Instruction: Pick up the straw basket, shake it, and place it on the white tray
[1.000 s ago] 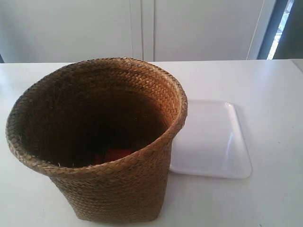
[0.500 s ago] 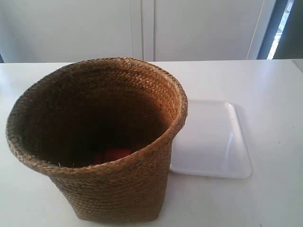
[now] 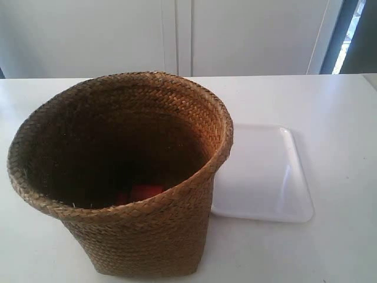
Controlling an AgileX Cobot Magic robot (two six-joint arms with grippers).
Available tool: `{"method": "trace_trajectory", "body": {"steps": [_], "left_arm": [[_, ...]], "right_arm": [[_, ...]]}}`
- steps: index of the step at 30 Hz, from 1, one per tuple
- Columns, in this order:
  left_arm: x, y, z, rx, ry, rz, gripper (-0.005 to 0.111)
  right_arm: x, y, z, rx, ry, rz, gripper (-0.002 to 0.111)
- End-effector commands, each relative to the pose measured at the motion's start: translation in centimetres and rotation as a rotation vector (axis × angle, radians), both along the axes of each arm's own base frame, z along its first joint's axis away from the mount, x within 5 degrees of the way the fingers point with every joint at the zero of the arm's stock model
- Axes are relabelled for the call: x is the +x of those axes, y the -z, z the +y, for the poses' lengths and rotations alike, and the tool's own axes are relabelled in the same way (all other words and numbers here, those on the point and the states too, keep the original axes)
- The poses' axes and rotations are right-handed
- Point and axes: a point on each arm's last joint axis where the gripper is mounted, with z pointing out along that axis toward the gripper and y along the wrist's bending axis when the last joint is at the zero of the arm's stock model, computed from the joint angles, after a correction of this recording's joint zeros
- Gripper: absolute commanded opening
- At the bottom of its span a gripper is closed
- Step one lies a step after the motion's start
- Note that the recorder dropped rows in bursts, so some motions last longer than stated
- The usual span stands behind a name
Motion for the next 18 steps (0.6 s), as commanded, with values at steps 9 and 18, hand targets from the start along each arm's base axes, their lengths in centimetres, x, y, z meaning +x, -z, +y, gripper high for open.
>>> {"method": "trace_trajectory", "body": {"steps": [9,18], "left_arm": [[-2.4,0.4,-0.9,-0.010,0.146,0.176,0.027],[-5.0,-1.8,-2.9,0.032,0.248,0.068,0.059]], "right_arm": [[-1.7,2.6,3.7,-0.057,-0.190,0.085,0.039],[-5.7,4.4,5.9,-0.075,-0.300,0.138,0.054]]}}
